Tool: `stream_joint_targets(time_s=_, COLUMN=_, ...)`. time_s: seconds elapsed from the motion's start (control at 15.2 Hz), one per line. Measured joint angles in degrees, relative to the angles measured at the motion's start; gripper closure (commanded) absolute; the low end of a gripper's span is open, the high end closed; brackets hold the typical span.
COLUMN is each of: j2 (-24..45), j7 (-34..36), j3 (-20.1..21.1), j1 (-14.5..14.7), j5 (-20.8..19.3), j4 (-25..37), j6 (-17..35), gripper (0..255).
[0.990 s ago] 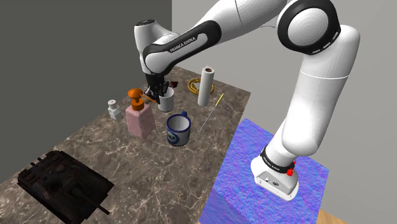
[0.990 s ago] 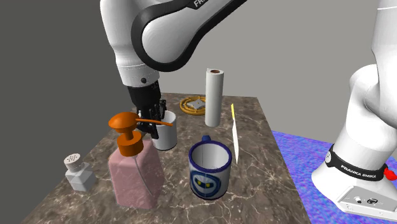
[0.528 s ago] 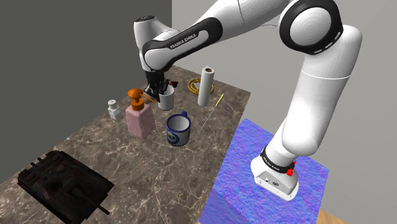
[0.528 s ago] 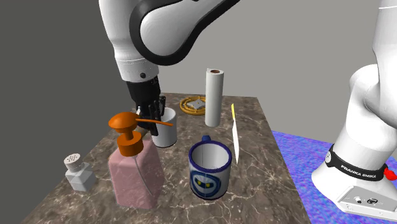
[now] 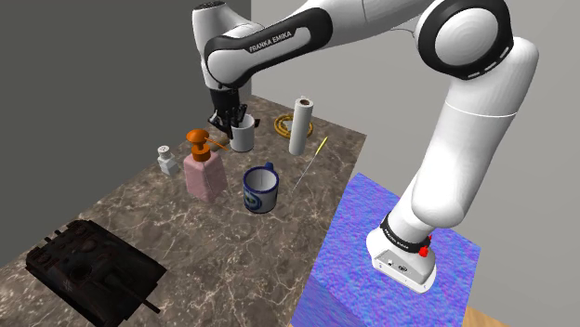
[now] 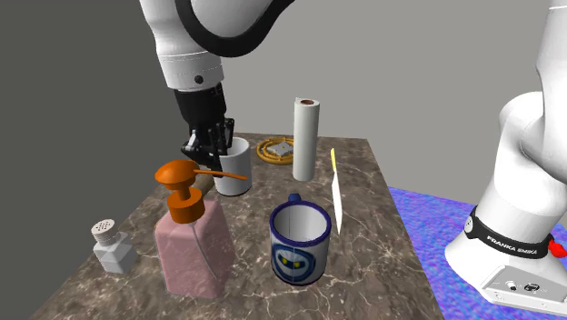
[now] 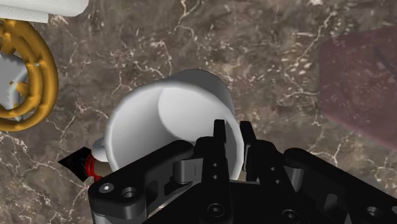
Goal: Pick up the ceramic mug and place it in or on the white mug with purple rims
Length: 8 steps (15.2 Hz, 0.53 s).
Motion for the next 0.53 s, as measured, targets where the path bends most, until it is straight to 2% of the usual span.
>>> stream_joint_targets(time_s=0.53, j2=-2.0, j7=-0.6, j3=0.2, j1=-0.1, j5=0.8, j4=3.6, j6=-5.5, gripper=255)
